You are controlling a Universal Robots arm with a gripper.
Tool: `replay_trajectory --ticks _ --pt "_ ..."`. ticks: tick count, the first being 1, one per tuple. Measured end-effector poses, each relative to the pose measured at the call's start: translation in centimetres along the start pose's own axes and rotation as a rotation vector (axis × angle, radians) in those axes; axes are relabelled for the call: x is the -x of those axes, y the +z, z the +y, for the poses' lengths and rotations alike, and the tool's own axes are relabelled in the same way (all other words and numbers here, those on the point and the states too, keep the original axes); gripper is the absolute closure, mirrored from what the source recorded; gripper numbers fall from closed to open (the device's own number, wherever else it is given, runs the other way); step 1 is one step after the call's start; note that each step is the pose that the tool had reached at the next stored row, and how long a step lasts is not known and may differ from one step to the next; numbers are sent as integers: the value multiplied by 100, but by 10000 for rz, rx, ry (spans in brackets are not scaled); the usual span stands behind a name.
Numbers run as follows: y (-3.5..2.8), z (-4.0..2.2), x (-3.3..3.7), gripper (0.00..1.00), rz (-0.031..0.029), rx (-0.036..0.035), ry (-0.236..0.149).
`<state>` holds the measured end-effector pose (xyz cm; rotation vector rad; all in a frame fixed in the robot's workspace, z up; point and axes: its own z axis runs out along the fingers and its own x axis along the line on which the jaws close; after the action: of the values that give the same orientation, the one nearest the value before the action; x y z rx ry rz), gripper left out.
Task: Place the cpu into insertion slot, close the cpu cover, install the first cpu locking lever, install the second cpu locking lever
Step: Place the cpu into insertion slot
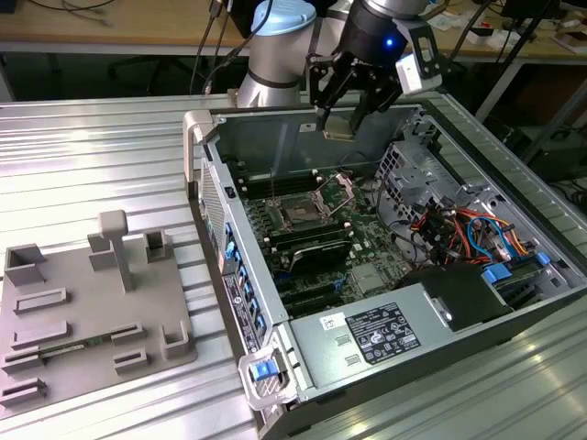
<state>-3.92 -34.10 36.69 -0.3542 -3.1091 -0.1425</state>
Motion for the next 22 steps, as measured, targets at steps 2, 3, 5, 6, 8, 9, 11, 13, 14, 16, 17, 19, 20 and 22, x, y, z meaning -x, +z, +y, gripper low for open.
replay_trajectory --ticks 2,3,5,6,8,9,11,13,14,16,17,19,20,22 --pt "1 -2 -9 45 -3 0 28" --pt "2 -2 -9 45 -3 1 27" --pt "2 -2 -9 45 -3 1 26" --pt "2 -2 -10 45 -3 1 27" --pt "2 -2 -10 45 -3 1 27" --pt "2 -2 -10 45 -3 1 27" --pt "2 -3 -11 45 -3 2 28" --pt "2 -3 -12 45 -3 1 36" --pt "3 -4 -19 45 -11 3 111" --pt "6 -5 -20 45 -36 7 390" --pt "9 -5 -20 45 -46 12 504" --pt "17 -6 -20 45 -77 18 851" --pt "21 -6 -20 45 -90 20 992" --pt "36 -8 -20 45 -148 32 1639"
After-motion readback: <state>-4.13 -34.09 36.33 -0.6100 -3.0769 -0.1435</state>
